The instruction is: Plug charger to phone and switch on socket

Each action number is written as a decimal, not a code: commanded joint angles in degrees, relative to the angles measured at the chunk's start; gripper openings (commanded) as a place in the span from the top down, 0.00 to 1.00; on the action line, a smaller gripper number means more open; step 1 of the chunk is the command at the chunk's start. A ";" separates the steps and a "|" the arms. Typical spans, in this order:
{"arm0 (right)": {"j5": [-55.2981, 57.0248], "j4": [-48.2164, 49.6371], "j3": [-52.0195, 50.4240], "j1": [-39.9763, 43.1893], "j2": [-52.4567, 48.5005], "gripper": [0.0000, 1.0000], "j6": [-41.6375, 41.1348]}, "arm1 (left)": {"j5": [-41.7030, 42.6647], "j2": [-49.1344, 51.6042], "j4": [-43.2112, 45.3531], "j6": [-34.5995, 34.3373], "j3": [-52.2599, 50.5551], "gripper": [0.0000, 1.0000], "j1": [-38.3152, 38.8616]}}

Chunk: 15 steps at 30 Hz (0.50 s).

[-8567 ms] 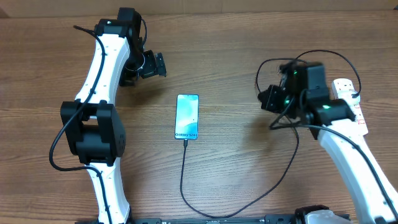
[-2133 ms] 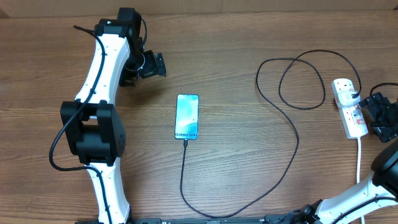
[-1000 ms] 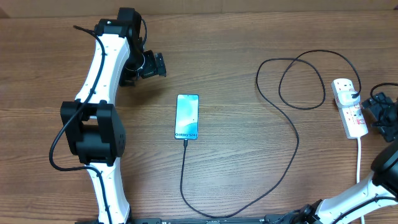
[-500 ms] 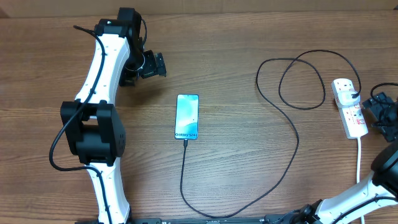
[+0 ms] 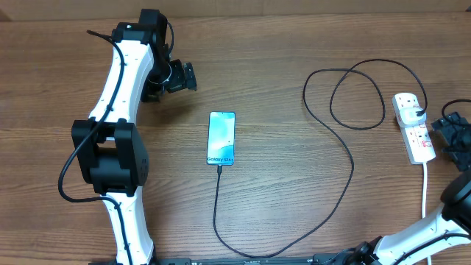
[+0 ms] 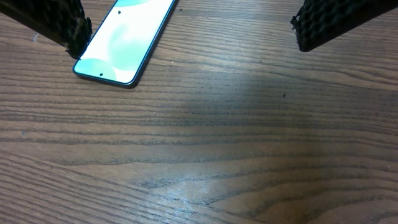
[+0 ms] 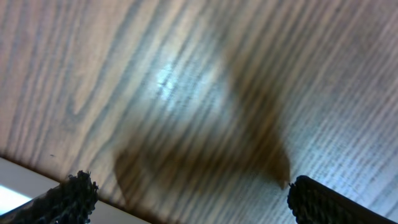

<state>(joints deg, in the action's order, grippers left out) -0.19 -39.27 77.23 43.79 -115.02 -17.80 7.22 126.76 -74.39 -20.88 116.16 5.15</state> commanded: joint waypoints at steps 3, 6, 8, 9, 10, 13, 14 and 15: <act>-2.51 -0.24 -0.22 0.92 3.30 0.00 -0.59 | -0.35 -0.55 -0.15 0.09 0.98 0.00 0.11; -2.47 -0.42 -0.24 0.96 3.58 0.00 -0.57 | -0.35 -0.55 -0.15 0.09 0.98 0.00 0.11; -2.49 -0.87 -0.24 0.96 3.58 0.00 -0.57 | -0.37 -0.55 -0.15 0.09 0.98 0.00 0.11; -2.49 -1.18 -0.24 0.96 3.58 0.00 -0.50 | -0.37 -0.55 -0.15 0.09 0.98 0.00 0.11; -2.49 -1.44 -0.24 0.96 3.58 0.00 -0.33 | -0.37 -0.55 -0.15 0.09 0.98 0.00 0.11; -2.47 -2.05 -0.26 0.96 3.58 0.00 -0.07 | -0.37 -0.55 -0.15 0.09 0.98 0.00 0.11; -2.47 -2.19 -0.26 0.96 3.58 0.00 -0.07 | -0.37 -0.55 -0.15 0.09 0.98 0.00 0.11; -2.47 -2.36 -0.26 0.96 3.58 0.00 -0.07 | -0.37 -0.55 -0.15 0.09 0.98 0.00 0.11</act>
<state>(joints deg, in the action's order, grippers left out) -2.55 -41.60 77.23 44.56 -113.62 -17.98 7.22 126.76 -74.39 -20.88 116.16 5.15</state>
